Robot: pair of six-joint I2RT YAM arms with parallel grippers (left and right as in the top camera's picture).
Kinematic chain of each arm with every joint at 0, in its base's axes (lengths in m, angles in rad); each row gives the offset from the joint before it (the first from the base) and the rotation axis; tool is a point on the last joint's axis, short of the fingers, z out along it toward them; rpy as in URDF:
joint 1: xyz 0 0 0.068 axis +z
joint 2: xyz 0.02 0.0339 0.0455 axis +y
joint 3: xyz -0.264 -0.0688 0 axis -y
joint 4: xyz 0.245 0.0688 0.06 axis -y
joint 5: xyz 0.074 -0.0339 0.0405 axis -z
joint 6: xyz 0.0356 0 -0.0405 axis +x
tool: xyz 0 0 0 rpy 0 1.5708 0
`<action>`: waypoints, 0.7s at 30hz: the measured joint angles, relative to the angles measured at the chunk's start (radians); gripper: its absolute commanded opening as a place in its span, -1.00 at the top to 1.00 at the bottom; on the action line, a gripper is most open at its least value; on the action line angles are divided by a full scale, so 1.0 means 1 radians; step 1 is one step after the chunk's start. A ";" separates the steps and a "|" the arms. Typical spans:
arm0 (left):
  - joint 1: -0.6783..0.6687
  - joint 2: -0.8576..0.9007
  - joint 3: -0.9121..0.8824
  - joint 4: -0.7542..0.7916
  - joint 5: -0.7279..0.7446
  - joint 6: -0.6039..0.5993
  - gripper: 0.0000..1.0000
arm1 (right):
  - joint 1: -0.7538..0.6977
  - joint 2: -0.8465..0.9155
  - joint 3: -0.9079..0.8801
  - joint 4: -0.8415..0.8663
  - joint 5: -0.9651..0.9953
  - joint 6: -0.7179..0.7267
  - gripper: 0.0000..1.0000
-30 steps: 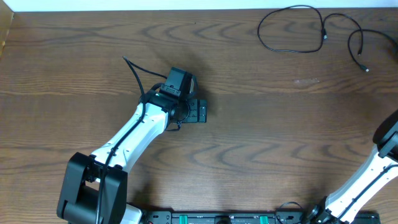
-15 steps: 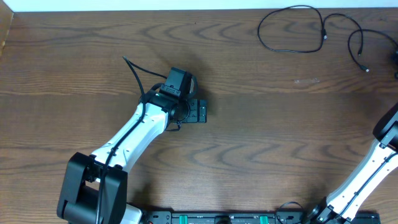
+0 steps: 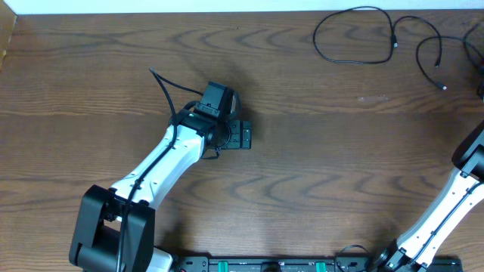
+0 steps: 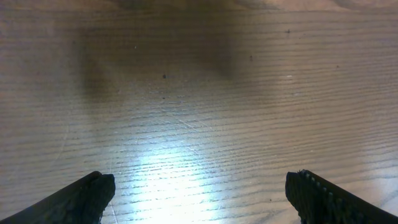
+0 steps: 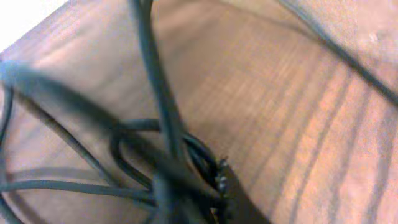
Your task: Untangle cables
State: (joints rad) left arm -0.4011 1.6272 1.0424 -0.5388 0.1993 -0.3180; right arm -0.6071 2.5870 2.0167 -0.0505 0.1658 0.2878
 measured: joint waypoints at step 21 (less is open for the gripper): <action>0.000 0.000 0.000 0.000 0.000 0.000 -0.90 | 0.045 -0.625 0.019 0.049 -0.066 -0.637 0.98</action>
State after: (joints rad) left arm -0.4011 1.6272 1.0424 -0.5392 0.1989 -0.3180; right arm -0.5625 1.9617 2.0361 -0.0017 0.1001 -0.3492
